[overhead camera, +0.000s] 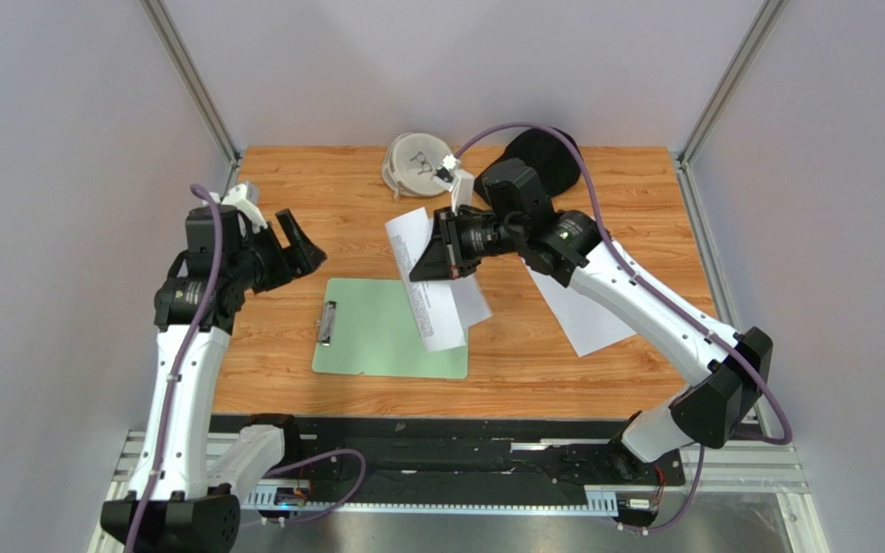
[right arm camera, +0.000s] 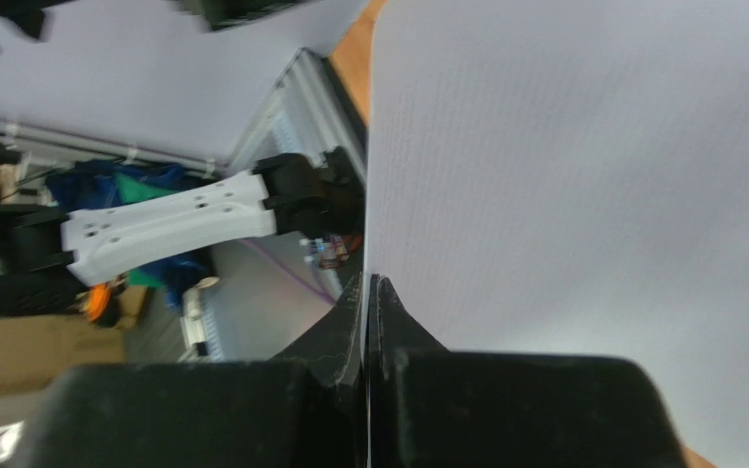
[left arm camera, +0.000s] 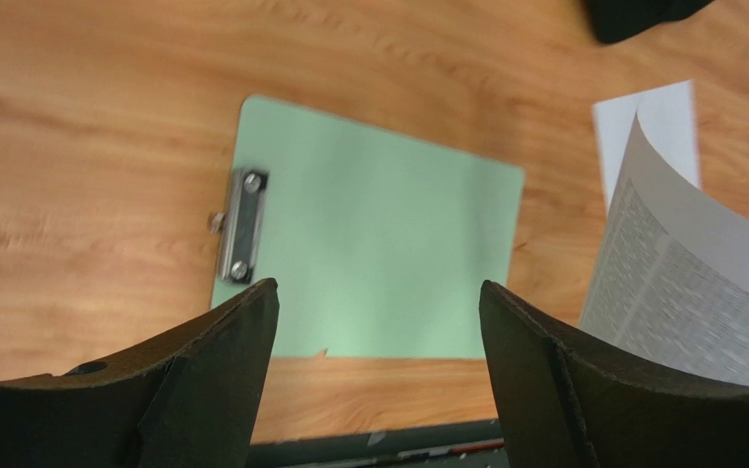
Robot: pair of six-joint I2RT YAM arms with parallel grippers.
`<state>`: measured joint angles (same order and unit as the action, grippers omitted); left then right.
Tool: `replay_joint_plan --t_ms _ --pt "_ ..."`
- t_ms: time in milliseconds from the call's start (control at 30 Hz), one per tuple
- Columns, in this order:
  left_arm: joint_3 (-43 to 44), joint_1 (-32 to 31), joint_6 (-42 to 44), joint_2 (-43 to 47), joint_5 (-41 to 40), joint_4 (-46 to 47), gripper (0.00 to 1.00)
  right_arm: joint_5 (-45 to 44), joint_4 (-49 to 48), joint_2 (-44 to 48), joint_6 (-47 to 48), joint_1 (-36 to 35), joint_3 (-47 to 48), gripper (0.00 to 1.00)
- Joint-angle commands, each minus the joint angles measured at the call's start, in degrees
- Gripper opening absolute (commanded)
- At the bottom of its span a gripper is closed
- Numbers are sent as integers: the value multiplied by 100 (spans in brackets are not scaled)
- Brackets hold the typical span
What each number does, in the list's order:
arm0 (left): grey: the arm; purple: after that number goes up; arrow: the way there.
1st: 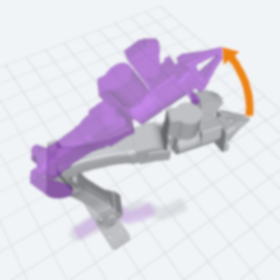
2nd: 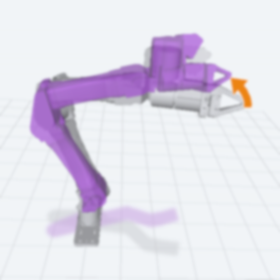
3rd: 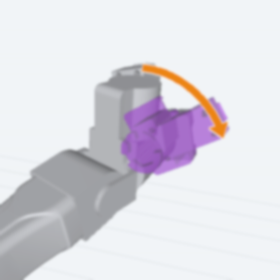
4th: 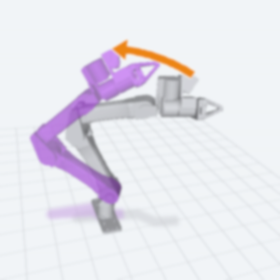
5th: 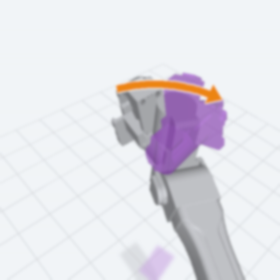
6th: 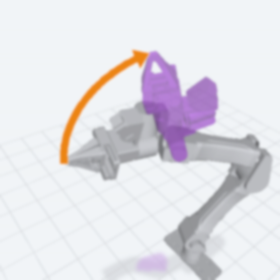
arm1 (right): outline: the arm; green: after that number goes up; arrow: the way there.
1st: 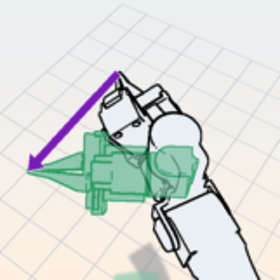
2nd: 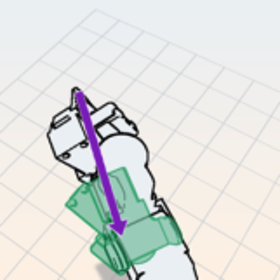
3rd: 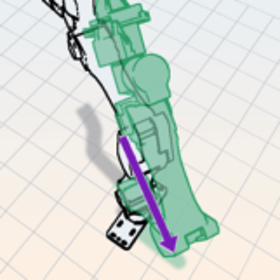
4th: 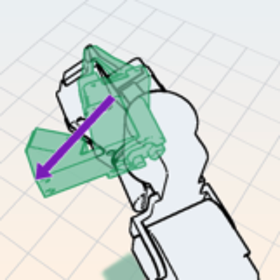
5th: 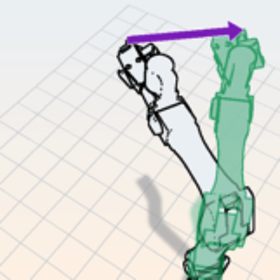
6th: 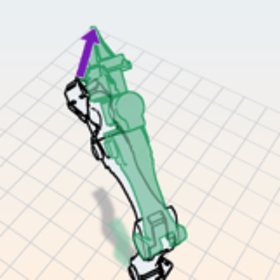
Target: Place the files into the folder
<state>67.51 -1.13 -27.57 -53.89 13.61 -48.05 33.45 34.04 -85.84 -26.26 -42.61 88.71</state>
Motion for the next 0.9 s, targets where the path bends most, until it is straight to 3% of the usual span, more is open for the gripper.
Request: replay_joint_plan --t_ms 0,200,300,367,500,733,867 --pt "-518 437 446 63 2 -477 84 1417 -1250 313 -1081 68 -343 0" --pt "-897 490 253 -218 239 -47 83 1751 -1979 227 -1444 797 -1881 0" --pt "-985 482 243 -464 353 181 83 1752 -1797 -352 -684 1149 -2463 0" --pt "-932 490 314 -841 484 191 83 1656 -1322 -1035 -171 1325 -2525 0" --pt "-783 490 603 -1606 661 130 80 1331 -1312 -2073 578 1396 -2429 0" --pt "-677 412 814 -2406 -259 252 72 5 -1699 -2332 26 1659 -2542 0" --pt "-493 227 1235 -3030 -779 218 69 -7 -2093 -2358 -517 1677 -2762 0"
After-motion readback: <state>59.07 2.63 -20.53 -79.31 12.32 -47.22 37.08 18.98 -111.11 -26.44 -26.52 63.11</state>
